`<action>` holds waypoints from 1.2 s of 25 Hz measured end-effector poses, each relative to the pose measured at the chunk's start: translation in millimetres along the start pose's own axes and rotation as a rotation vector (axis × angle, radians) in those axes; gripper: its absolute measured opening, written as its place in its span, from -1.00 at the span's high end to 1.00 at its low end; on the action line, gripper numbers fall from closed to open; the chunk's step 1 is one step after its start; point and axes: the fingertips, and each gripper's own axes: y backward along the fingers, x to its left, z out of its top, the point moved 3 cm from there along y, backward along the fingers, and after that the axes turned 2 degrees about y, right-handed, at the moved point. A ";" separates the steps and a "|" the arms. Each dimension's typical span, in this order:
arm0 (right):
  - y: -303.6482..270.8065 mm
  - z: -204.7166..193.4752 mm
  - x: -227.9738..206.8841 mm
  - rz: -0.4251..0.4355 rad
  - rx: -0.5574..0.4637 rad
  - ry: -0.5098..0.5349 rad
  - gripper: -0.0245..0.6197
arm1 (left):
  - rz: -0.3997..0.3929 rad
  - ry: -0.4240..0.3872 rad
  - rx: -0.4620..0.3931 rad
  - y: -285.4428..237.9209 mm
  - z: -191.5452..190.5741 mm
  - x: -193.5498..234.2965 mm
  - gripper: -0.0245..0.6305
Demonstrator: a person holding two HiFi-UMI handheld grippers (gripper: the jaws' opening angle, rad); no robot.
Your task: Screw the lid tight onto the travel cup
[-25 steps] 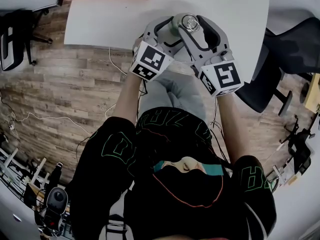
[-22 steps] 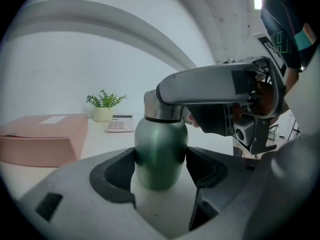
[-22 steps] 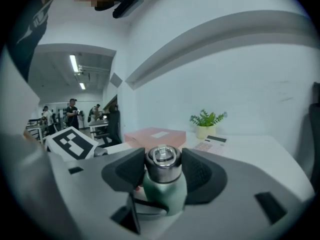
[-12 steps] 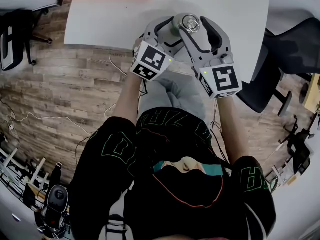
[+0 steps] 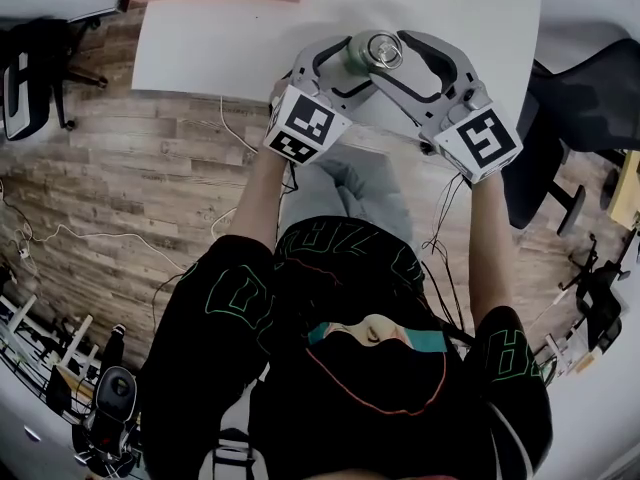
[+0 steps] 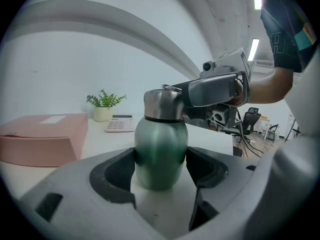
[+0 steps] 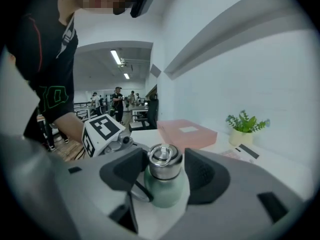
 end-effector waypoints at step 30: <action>-5.4 -5.2 7.6 -0.438 -0.049 -0.100 0.20 | 0.004 -0.004 0.002 0.4 -2.7 1.2 -0.09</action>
